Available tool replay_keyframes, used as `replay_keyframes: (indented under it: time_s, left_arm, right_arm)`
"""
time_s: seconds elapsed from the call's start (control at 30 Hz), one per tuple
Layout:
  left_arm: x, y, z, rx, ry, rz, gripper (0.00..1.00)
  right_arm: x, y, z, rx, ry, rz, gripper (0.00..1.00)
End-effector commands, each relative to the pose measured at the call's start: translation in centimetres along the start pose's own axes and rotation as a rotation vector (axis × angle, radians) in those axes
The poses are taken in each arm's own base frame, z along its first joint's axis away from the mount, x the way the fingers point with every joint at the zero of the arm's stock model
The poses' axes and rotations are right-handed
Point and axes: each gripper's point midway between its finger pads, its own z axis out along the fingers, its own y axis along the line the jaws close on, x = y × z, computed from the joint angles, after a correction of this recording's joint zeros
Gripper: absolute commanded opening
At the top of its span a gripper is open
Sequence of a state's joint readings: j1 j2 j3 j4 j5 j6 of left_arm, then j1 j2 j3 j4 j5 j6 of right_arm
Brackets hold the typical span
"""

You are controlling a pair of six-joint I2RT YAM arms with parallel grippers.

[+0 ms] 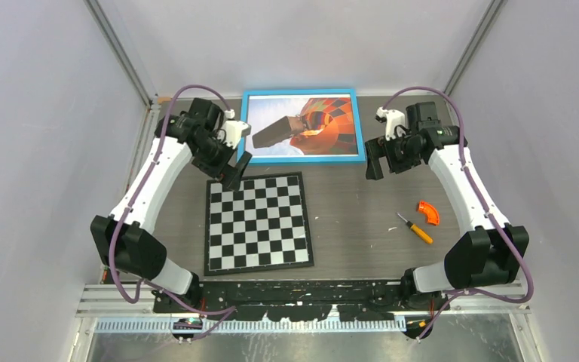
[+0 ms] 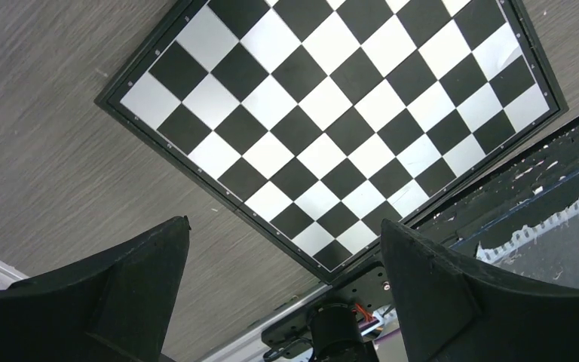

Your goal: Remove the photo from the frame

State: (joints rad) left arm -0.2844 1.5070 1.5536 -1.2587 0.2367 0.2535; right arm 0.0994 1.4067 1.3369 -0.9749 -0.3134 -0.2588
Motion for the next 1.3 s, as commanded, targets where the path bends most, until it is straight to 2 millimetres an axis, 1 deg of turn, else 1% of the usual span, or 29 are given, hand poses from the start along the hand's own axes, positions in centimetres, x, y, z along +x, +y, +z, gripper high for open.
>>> replay_keyframes:
  time_s: [0.0,0.07,0.17,0.23,0.3,0.37,0.47,0.57,0.6,0.73,0.83,0.93,1.07,1.17,1.27]
  left_arm:
    - [-2.6,-1.8,-0.1,0.002,-0.026,0.139,1.00]
    - [-3.9,-3.8,1.2,0.002,-0.003,0.237,1.00]
    - [-6.3,-9.0,3.3,0.065,-0.036,0.378,1.00]
    - [-7.4,-12.6,5.0,0.079,-0.043,0.489,1.00]
    - [-8.3,-15.4,7.0,0.063,-0.033,0.593,1.00]
    - [-8.6,-17.8,8.8,0.065,-0.011,0.682,1.00]
    - [-9.0,-20.7,11.4,0.061,0.005,0.794,1.00]
    - [-8.1,-23.1,14.0,0.082,0.049,0.877,1.00]
    - [-7.8,-23.2,15.1,0.065,0.073,0.900,1.00]
    - [-6.5,-24.3,17.7,0.060,0.132,0.970,1.00]
    - [-5.4,-24.3,19.1,0.071,0.184,0.974,1.00]
    - [-4.3,-23.7,20.3,0.066,0.237,0.978,1.00]
    - [-2.7,-22.6,21.3,0.042,0.289,0.979,1.00]
    - [-1.7,-21.6,21.4,0.017,0.321,0.977,1.00]
    - [-0.4,-20.5,20.9,0.003,0.364,0.973,1.00]
  right_arm:
    - [-0.1,-0.3,-1.3,0.010,-0.041,0.031,1.00]
    - [0.0,-1.1,-1.3,0.010,-0.053,0.099,1.00]
    - [0.4,-2.9,-1.9,0.018,-0.080,0.227,1.00]
    - [0.7,-3.8,-2.3,0.025,-0.099,0.295,1.00]
    - [1.1,-4.6,-2.8,0.034,-0.116,0.346,1.00]
    - [1.5,-5.1,-3.3,0.045,-0.131,0.383,1.00]
    - [2.3,-5.4,-3.9,0.055,-0.137,0.419,1.00]
    - [3.2,-5.4,-4.2,0.063,-0.127,0.433,1.00]
    - [3.5,-5.3,-4.4,0.065,-0.124,0.431,1.00]
    - [4.2,-4.9,-4.7,0.064,-0.102,0.422,1.00]
    - [4.2,-4.7,-4.8,0.062,-0.099,0.420,1.00]
    - [4.0,-4.6,-4.8,0.051,-0.106,0.427,1.00]
    - [3.9,-4.5,-4.7,0.038,-0.105,0.426,1.00]
    - [3.9,-4.6,-4.5,0.032,-0.099,0.424,1.00]
    - [3.9,-4.7,-4.4,0.030,-0.095,0.423,1.00]
